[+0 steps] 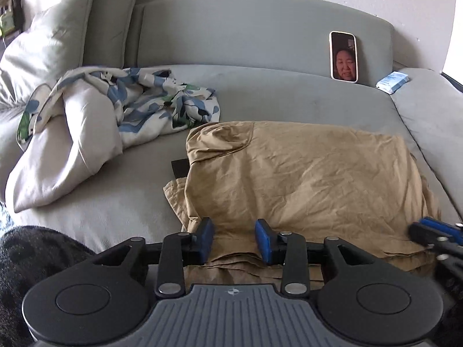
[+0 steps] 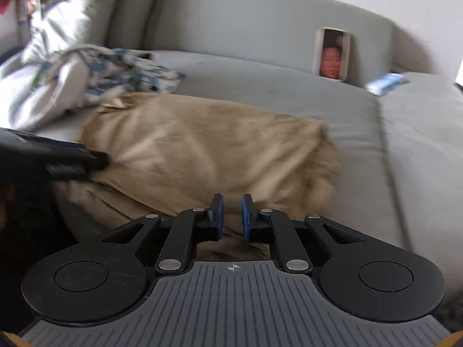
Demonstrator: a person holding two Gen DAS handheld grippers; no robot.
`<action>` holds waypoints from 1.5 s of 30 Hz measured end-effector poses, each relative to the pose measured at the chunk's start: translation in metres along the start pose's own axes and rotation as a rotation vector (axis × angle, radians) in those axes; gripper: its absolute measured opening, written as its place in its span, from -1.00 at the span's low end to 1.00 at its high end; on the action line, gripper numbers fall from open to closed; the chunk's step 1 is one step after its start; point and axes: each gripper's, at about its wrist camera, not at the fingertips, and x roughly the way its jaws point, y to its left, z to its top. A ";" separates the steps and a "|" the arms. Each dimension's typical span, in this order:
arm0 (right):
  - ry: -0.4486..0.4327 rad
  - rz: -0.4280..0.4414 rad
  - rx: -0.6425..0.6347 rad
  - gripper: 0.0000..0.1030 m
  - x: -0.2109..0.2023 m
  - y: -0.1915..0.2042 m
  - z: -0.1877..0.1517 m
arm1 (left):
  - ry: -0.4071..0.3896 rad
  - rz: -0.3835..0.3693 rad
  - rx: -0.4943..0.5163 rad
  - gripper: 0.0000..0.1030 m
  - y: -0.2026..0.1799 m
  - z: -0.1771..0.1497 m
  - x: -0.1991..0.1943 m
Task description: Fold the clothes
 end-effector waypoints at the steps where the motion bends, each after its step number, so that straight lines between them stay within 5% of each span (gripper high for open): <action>1: 0.010 -0.020 0.027 -0.81 0.000 -0.006 0.000 | 0.000 -0.001 0.001 -0.31 0.000 0.000 0.000; 5: 0.048 -0.041 0.173 -0.50 0.000 -0.036 0.001 | -0.003 -0.004 0.007 -0.31 -0.001 -0.002 -0.002; 13: -0.039 -0.070 0.325 -0.52 -0.034 -0.061 0.006 | -0.053 -0.010 -0.028 -0.16 0.003 0.007 -0.031; 18: -0.094 0.027 0.308 -0.53 -0.047 -0.051 0.009 | -0.105 0.004 -0.026 -0.15 0.006 0.008 -0.042; 22: -0.067 0.099 0.226 -0.74 -0.040 -0.028 0.012 | -0.095 0.067 -0.014 -0.15 0.005 0.006 -0.031; 25: -0.058 0.091 0.178 -0.78 -0.035 -0.016 0.012 | -0.044 0.071 -0.032 -0.17 0.007 0.006 -0.022; 28: 0.002 0.051 0.145 -0.81 -0.019 -0.014 0.009 | 0.072 -0.006 -0.145 -0.17 0.023 0.002 -0.005; 36: 0.113 0.051 0.214 -1.00 -0.004 -0.033 -0.003 | 0.088 -0.022 -0.125 -0.16 0.024 0.001 -0.002; 45: 0.119 0.122 0.369 -0.60 -0.035 -0.058 -0.003 | 0.117 -0.026 -0.125 -0.14 0.026 0.002 -0.001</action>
